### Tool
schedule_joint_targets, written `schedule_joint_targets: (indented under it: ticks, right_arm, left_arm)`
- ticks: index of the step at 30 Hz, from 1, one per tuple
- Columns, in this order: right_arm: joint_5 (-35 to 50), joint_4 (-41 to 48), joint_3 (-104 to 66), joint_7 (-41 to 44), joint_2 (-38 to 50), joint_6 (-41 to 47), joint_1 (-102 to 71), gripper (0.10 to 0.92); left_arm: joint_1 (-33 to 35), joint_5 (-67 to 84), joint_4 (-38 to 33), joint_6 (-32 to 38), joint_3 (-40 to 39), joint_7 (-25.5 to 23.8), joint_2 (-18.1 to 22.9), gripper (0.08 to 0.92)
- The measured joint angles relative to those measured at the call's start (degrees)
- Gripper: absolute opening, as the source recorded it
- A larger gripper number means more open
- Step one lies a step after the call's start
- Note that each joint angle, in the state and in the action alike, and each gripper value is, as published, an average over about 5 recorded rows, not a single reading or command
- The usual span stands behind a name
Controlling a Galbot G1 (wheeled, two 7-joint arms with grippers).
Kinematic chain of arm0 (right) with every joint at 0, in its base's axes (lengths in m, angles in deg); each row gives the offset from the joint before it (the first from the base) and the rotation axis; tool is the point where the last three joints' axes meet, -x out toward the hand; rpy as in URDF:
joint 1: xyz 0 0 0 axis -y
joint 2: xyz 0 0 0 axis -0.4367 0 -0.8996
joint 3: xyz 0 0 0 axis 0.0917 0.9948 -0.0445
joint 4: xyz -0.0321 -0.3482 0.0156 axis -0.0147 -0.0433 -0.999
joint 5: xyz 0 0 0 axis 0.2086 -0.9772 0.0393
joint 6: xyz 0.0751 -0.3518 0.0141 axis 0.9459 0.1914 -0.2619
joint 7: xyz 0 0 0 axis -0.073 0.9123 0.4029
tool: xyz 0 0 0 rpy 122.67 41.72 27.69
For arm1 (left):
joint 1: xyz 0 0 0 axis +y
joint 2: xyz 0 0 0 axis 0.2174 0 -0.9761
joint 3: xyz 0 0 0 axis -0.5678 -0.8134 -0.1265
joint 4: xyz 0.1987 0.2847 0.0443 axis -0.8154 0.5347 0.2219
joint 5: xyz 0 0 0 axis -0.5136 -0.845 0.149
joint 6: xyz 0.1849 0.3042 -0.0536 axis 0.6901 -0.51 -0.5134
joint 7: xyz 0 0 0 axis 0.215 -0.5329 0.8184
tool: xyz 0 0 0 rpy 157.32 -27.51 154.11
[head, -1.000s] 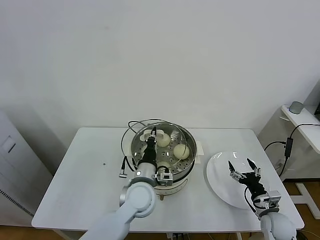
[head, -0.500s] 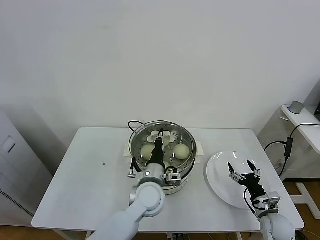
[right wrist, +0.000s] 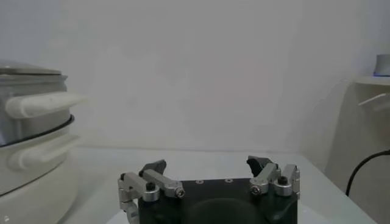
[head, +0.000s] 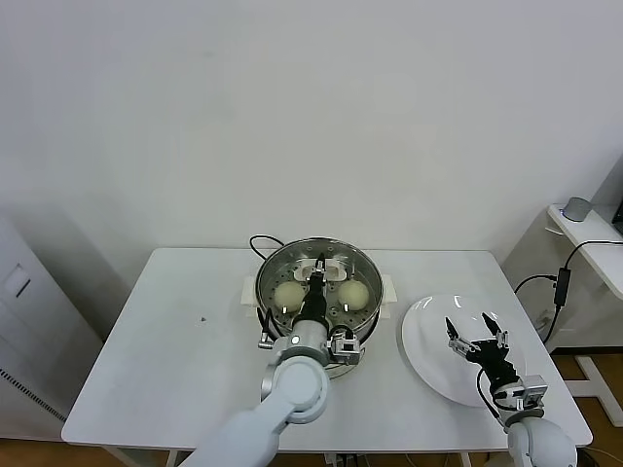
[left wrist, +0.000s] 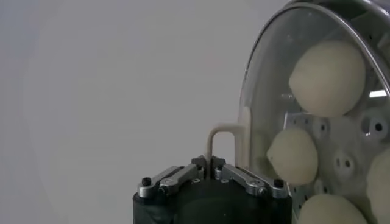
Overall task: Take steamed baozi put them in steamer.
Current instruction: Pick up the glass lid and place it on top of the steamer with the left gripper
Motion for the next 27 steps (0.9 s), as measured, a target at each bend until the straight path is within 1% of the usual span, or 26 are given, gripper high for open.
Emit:
schedule_joint_targets:
  ticks: [8,11,19,23,27]
  right_arm:
    - [-0.05,0.04,-0.38,0.28,-0.02,-0.23,-0.23,0.823]
    - [-0.06,0.09,-0.62,0.45,-0.09,-0.33,-0.34,0.823]
    - [-0.15,0.43,-0.99,0.72,-0.27,-0.55,-0.42,0.823]
    - [-0.17,0.55,-0.99,0.76,-0.14,-0.56,-0.15,0.823]
    - [0.01,0.56,-0.95,0.89,0.06,-0.55,0.02,0.823]
  left_arm:
    - [-0.04,0.97,0.49,-0.52,-0.27,0.52,-0.11,0.11]
    - [0.01,1.35,0.39,-1.0,-0.52,0.78,-0.37,0.146]
    - [1.03,3.4,-1.56,-1.74,-0.18,0.74,-1.6,0.374]
    - [1.95,7.55,-4.82,-1.04,0.93,-0.35,-2.75,0.487]
    - [2.79,16.01,-9.38,0.31,2.86,-1.9,-4.3,0.599]
